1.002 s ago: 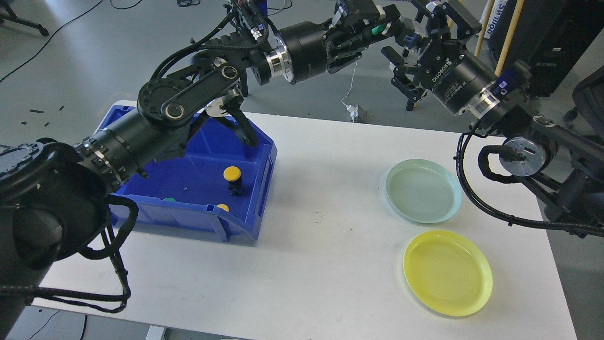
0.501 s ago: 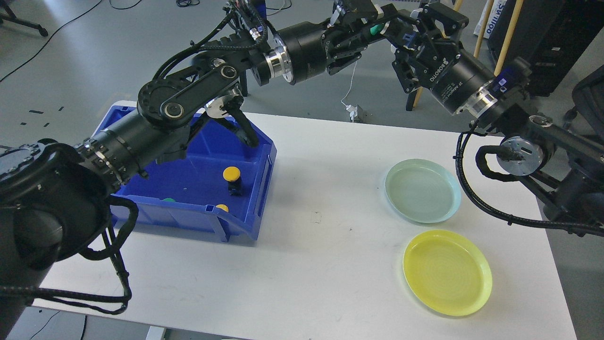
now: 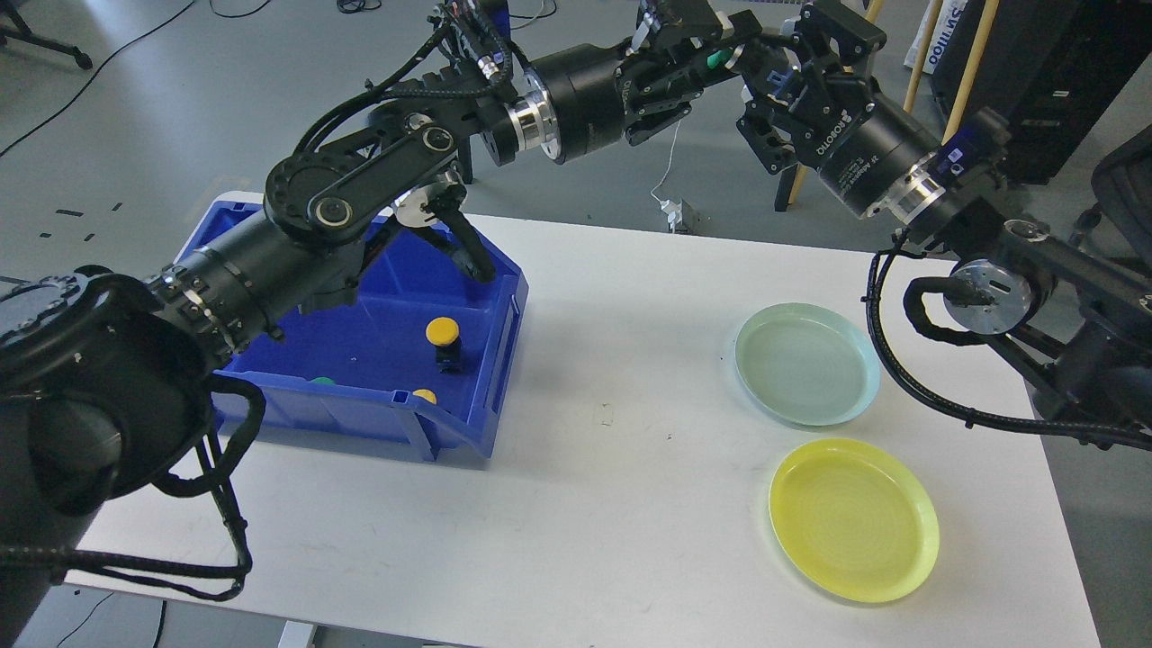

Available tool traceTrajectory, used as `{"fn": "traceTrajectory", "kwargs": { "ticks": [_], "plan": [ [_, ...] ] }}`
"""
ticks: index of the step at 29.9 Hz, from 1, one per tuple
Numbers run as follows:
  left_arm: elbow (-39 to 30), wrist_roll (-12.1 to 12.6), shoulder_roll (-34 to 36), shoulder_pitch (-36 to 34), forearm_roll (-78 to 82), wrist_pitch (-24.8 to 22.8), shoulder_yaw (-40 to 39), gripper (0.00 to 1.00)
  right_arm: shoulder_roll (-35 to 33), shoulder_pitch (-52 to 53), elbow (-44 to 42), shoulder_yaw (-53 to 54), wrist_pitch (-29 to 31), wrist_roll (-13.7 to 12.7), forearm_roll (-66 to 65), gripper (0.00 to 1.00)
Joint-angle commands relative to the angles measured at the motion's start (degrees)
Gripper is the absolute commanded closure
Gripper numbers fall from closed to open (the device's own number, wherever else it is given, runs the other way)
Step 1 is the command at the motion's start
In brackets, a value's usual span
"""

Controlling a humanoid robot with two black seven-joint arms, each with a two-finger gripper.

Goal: Pass button and place on color plate
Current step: 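Grasp the green-topped button with the right gripper and open the left gripper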

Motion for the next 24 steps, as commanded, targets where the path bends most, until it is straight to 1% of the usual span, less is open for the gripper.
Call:
{"fn": "traceTrajectory", "kwargs": {
  "ticks": [1, 2, 3, 4, 5, 7, 12, 16, 17, 22, 24],
  "plan": [
    [0.0, 0.0, 0.0, 0.0, 0.1, 0.0, -0.1, 0.75, 0.0, -0.1, -0.1, 0.2, -0.3, 0.0, 0.1, 0.71],
    [0.0, 0.0, 0.0, 0.0, 0.0, 0.0, -0.1, 0.75, 0.0, -0.1, -0.1, 0.3, -0.4, 0.0, 0.1, 0.58],
    [0.0, 0.0, 0.1, 0.0, -0.1, 0.0, -0.2, 0.75, -0.1, -0.1, 0.0, 0.5, -0.6, 0.0, 0.2, 0.48],
    [0.2, -0.1, 0.1, 0.0, -0.3, 0.0, -0.4, 0.75, -0.2, -0.2, 0.2, 0.6, -0.6, 0.0, 0.2, 0.4],
    [0.7, -0.1, 0.0, 0.0, -0.7, 0.0, -0.4, 0.75, -0.4, -0.3, 0.5, 0.8, -0.5, 0.0, 0.3, 0.36],
    [2.0, -0.1, -0.1, 0.0, -2.2, 0.0, -0.3, 0.75, -0.8, -0.5, 0.8, 0.9, -0.2, 0.0, 0.5, 0.33],
    [3.0, -0.1, -0.1, -0.2, -3.4, 0.0, -0.4, 0.75, -0.9, -0.7, 1.4, 0.9, 0.0, 0.0, 0.5, 0.31],
    [3.4, -0.1, -0.1, -0.2, -3.4, 0.0, -0.4, 0.75, -0.8, -0.7, 1.6, 1.0, -0.1, 0.0, 0.4, 0.31],
    [3.4, -0.1, -0.1, -0.2, -3.4, 0.0, -0.4, 0.75, -0.8, -0.7, 1.6, 1.0, -0.1, 0.0, 0.4, 0.33],
    [3.4, -0.1, -0.4, -0.2, -4.3, 0.0, -0.4, 0.75, -0.8, -0.5, 1.5, 1.0, -0.2, 0.0, 0.3, 0.55],
    [3.5, 0.0, -0.8, -0.3, -6.3, 0.0, -0.3, 0.75, -0.8, -0.5, 1.4, 1.0, -0.1, 0.0, 0.2, 0.61]
  ]
}}
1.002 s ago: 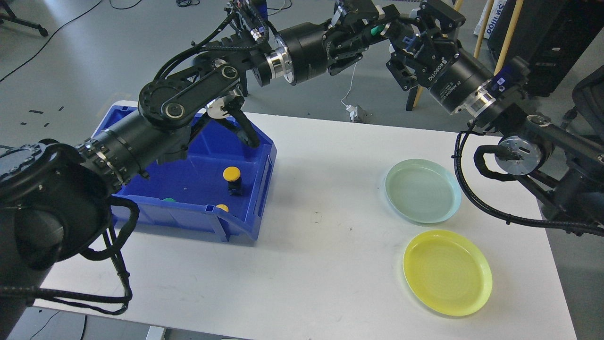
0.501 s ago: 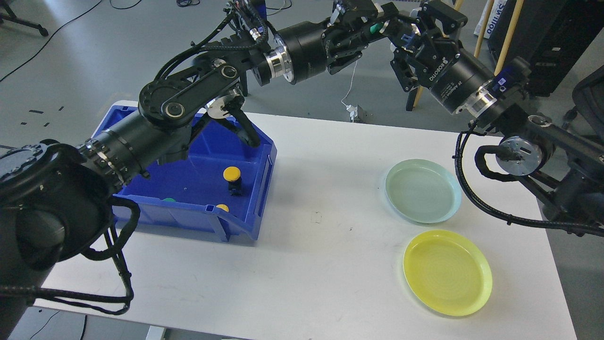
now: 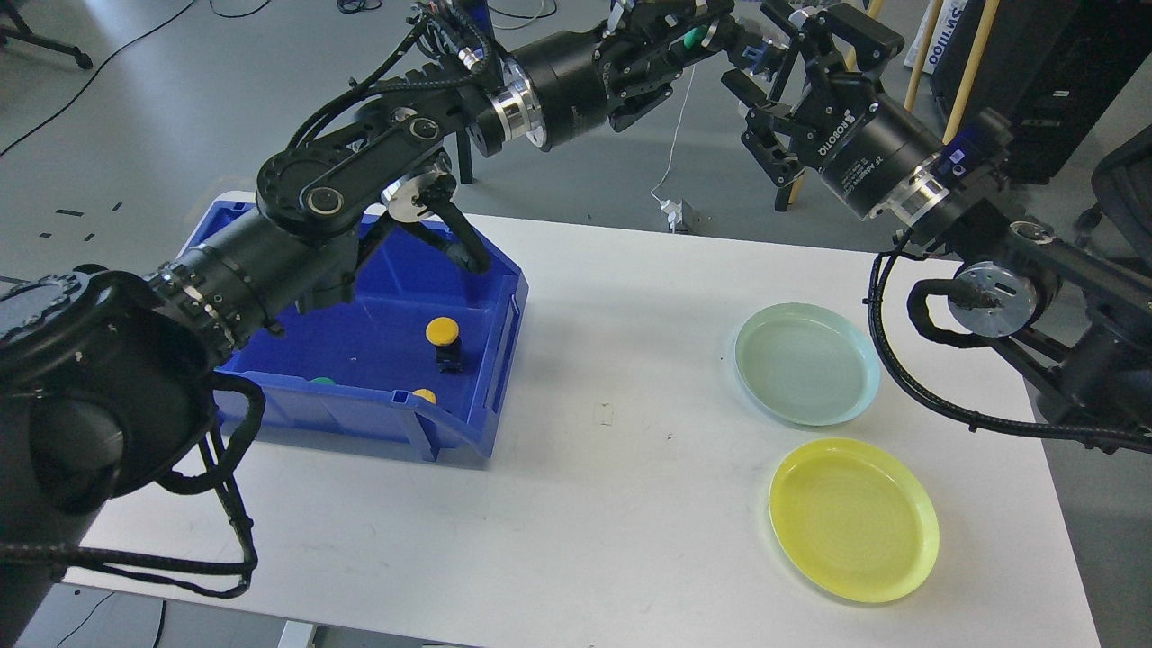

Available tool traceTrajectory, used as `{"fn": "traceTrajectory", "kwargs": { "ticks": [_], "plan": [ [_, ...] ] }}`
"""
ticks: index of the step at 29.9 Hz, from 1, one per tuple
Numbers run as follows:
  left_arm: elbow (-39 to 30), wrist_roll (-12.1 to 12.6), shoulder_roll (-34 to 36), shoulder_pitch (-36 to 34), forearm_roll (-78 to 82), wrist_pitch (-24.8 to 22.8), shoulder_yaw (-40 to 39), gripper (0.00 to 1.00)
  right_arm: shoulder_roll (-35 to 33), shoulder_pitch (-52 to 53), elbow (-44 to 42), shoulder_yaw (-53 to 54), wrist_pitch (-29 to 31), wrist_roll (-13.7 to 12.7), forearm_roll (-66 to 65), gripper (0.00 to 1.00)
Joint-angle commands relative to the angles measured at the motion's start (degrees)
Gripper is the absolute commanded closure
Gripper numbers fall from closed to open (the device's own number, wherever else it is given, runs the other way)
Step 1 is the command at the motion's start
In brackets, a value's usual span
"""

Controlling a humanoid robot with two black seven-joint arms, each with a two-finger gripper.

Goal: Pass button and place on color plate
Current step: 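Grasp the green-topped button with the right gripper and open the left gripper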

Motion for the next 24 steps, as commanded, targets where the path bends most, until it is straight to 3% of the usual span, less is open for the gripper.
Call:
{"fn": "traceTrajectory", "kwargs": {
  "ticks": [1, 6, 11, 12, 15, 24],
  "plan": [
    [0.3, 0.1, -0.5, -0.1, -2.9, 0.0, 0.2, 0.75, 0.0, 0.1, -0.2, -0.1, -0.1, 0.0, -0.1, 0.64],
    [1.3, 0.1, -0.8, 0.0, -3.2, 0.0, 0.2, 0.75, 0.3, 0.3, -0.5, -0.1, -0.1, 0.1, -0.2, 0.81],
    [1.4, 0.2, -0.9, 0.0, -3.0, 0.0, 0.4, 0.74, 0.5, 0.4, -0.7, -0.2, -0.1, 0.1, -0.3, 0.84],
    [1.4, 0.3, -0.9, 0.0, -3.0, 0.0, 0.4, 0.67, 0.5, 0.4, -0.9, -0.2, -0.1, 0.1, -0.3, 0.84],
    [1.8, 1.0, -1.0, 0.1, -3.1, 0.0, 0.4, 0.14, 0.4, 0.4, -1.0, -0.3, -0.1, 0.0, -0.3, 0.84],
    [2.1, 1.4, 0.2, -0.2, -2.4, 0.0, 1.2, 0.01, -0.1, 0.4, -1.1, -0.4, -0.1, 0.0, -0.3, 0.84]
  ]
}}
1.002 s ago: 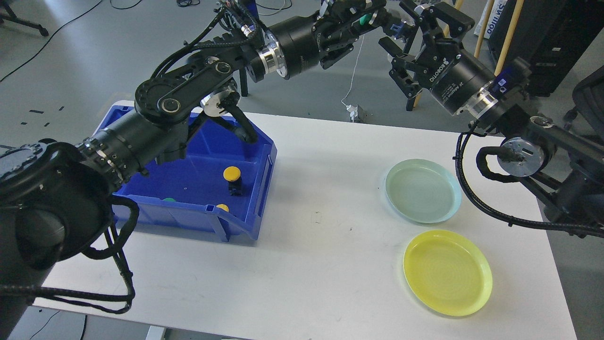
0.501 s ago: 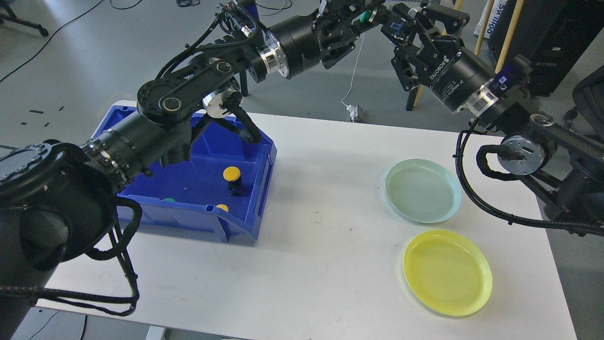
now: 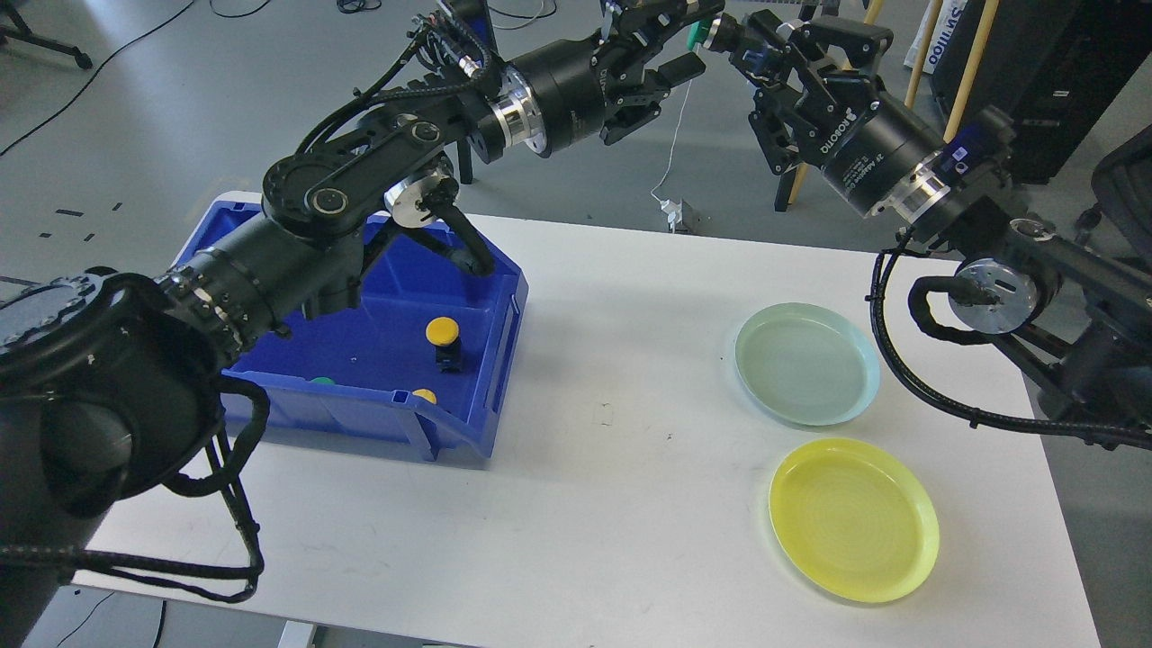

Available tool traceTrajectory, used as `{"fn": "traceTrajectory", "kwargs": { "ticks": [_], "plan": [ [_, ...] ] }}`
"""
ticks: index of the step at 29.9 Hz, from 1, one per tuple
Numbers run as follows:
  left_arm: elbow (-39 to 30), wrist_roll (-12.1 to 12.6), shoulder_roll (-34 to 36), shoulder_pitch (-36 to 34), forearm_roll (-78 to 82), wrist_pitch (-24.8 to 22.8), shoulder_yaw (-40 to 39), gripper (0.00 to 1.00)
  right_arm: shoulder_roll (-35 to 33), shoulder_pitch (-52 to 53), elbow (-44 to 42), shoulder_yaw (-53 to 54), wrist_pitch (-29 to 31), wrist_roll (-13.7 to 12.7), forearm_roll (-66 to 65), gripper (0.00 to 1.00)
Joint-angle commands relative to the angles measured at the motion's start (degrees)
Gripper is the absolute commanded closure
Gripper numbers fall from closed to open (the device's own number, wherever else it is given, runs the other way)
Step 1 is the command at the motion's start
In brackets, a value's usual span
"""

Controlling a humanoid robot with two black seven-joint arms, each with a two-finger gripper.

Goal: Pass button and place on color plate
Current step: 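Carry the button with the right gripper down to the pale green plate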

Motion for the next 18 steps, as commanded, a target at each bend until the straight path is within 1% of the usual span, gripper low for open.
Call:
{"fn": "traceTrajectory", "kwargs": {
  "ticks": [1, 4, 6, 8, 10, 14, 18],
  "plan": [
    [-0.1, -0.2, 0.6, -0.3, 0.1, 0.0, 0.0, 0.01, -0.2, 0.0, -0.4, 0.0, -0.1, 0.0, -0.1, 0.84],
    [-0.4, -0.2, 2.1, -0.2, 0.7, 0.0, 0.1, 0.01, -1.3, -0.2, -2.6, 0.0, 0.0, -0.4, -0.2, 0.84],
    [-0.9, -0.6, 5.1, 0.2, 2.9, 0.0, 0.4, 0.01, -4.3, -1.0, -4.0, -1.0, 0.0, -0.5, -0.2, 0.84],
    [-0.9, -0.9, 8.1, 0.5, 5.4, 0.0, 0.6, 0.01, -6.9, -3.0, -5.1, -4.0, 0.2, -0.5, -0.5, 0.83],
    [-0.9, -0.9, 11.0, 1.1, 7.7, 0.0, 0.6, 0.01, -8.1, -5.2, -5.5, -7.6, 0.3, -0.5, -1.0, 0.81],
    [-0.9, -2.8, 16.1, 1.4, 12.0, 0.0, 0.6, 0.01, -9.4, -7.8, -8.6, -14.3, 0.0, -0.8, -2.2, 0.79],
    [-0.9, -4.4, 18.2, 1.4, 13.5, 0.0, 0.5, 0.01, -9.0, -8.0, -13.7, -21.0, -0.1, -1.2, -2.5, 0.76]
  ]
}}
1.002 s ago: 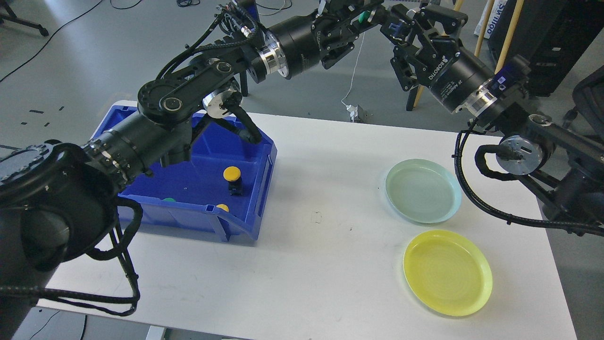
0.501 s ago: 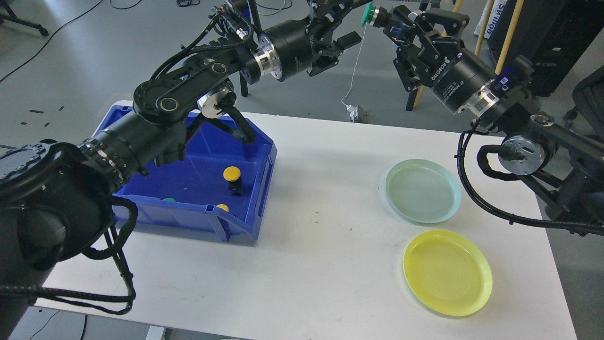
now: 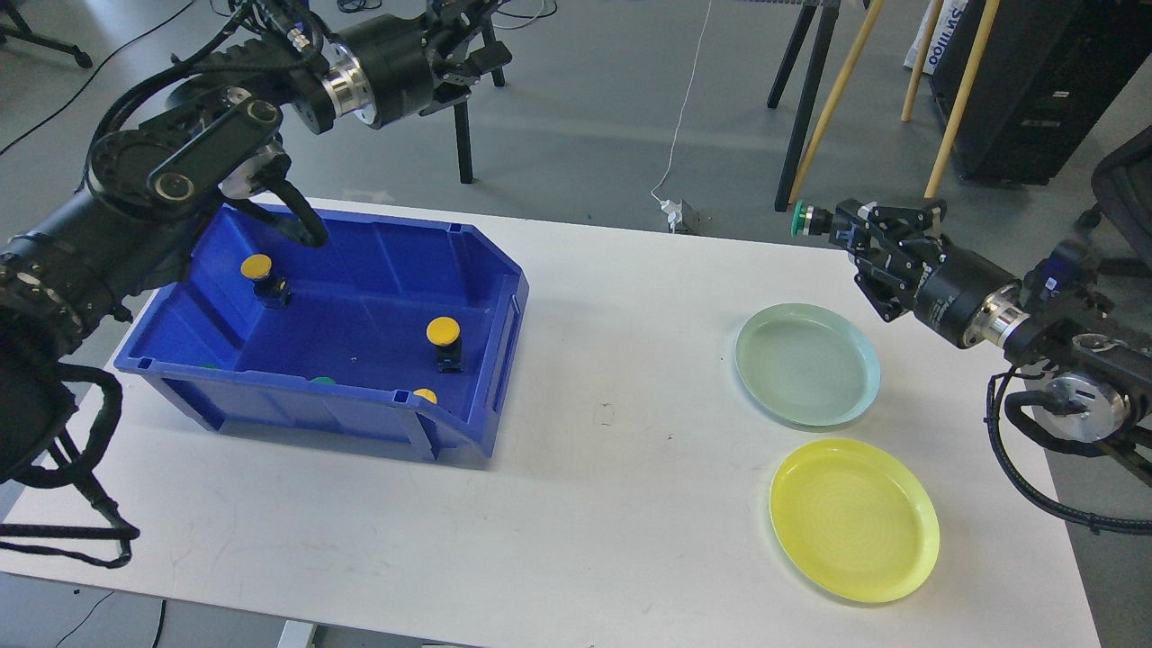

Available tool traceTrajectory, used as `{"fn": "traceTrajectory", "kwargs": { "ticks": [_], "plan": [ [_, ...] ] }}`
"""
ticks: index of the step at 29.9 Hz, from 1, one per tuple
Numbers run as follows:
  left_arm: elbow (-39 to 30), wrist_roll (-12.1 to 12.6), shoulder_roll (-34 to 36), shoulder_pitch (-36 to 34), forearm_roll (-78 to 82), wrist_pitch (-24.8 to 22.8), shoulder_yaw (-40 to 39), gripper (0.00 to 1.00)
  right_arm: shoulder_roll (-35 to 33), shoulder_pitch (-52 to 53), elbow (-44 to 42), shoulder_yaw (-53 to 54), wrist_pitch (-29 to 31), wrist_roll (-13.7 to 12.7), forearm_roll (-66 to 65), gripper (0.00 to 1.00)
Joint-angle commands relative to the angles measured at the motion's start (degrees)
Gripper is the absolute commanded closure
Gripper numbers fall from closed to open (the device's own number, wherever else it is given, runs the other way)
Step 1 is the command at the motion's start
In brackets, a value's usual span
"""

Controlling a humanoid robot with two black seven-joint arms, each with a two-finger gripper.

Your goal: Pass button and place on color plate

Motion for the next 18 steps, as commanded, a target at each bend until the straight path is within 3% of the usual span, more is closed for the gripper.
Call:
{"fn": "traceTrajectory", "kwargs": {
  "ticks": [1, 13, 18],
  "plan": [
    [-0.1, -1.5, 1.8, 0.0, 0.8, 0.0, -0.1, 0.01, 0.8, -0.2, -5.9, -5.7, -0.1, -0.4, -0.2, 0.75],
    [-2.5, -2.2, 3.4, 0.2, 0.8, 0.0, -0.7, 0.01, 12.1, 0.1, -20.6, -13.0, 0.1, -0.4, -0.3, 0.53],
    [-2.5, -2.5, 3.8, 1.1, 0.9, 0.0, -0.1, 0.01, 12.4, 0.5, -21.1, -13.0, 0.1, -0.4, -0.2, 0.37]
  ]
}}
